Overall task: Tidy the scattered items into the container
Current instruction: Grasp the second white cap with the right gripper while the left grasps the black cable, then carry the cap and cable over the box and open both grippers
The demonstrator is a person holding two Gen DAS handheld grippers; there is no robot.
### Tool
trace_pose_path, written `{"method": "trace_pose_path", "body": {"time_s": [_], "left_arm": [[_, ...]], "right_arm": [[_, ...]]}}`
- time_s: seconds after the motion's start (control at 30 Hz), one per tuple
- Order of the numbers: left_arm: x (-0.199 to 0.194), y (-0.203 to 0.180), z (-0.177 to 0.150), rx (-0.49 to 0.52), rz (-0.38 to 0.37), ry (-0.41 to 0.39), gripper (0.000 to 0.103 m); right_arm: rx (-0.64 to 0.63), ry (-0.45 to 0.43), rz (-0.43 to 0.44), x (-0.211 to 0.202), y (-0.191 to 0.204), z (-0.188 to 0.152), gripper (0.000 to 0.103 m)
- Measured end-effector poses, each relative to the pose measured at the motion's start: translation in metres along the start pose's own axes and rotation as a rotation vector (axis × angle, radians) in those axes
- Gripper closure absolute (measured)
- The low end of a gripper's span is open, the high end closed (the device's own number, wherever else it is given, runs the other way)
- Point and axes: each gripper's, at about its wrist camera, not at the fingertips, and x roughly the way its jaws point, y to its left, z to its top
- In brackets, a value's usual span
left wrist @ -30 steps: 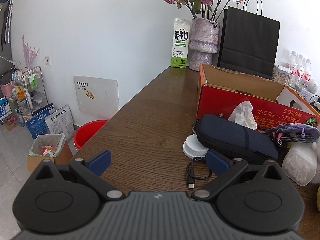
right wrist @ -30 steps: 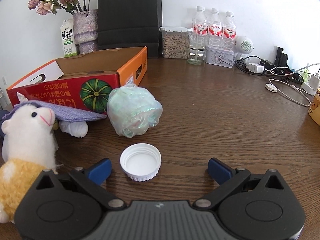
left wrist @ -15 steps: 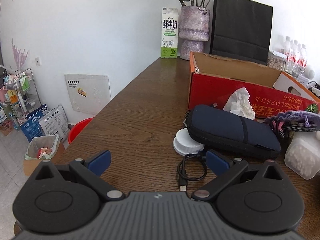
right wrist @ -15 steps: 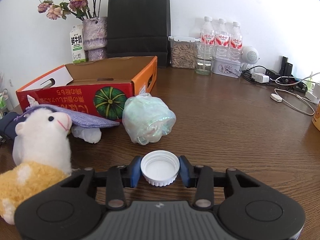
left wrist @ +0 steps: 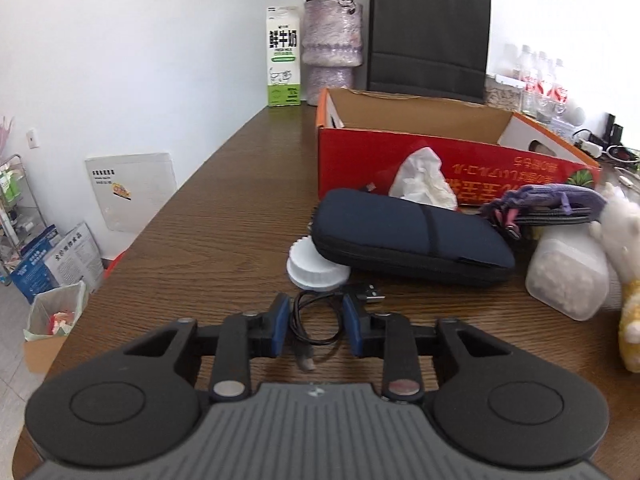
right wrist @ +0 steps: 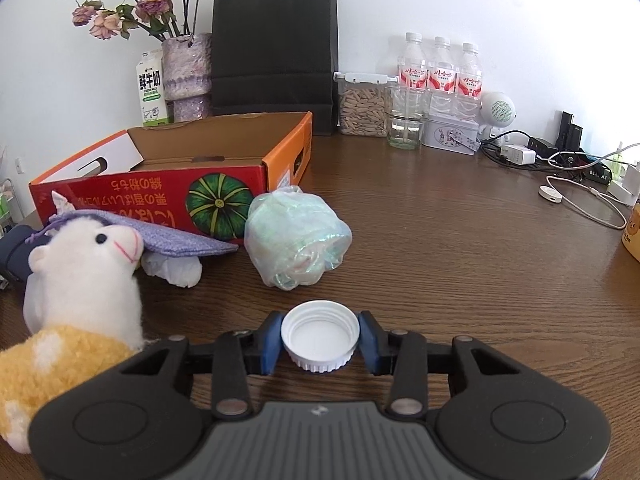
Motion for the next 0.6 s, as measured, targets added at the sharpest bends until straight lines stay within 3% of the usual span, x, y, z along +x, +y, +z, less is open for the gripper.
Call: {"method": "trace_pose_path", "body": {"time_s": [0.6], "left_arm": [[-0.035,0.013,0.003,-0.043,-0.004,-0.091,0.078]], "right_arm": [[0.007,-0.06,0.017,-0.021,0.009,-0.006,0.064]]}}
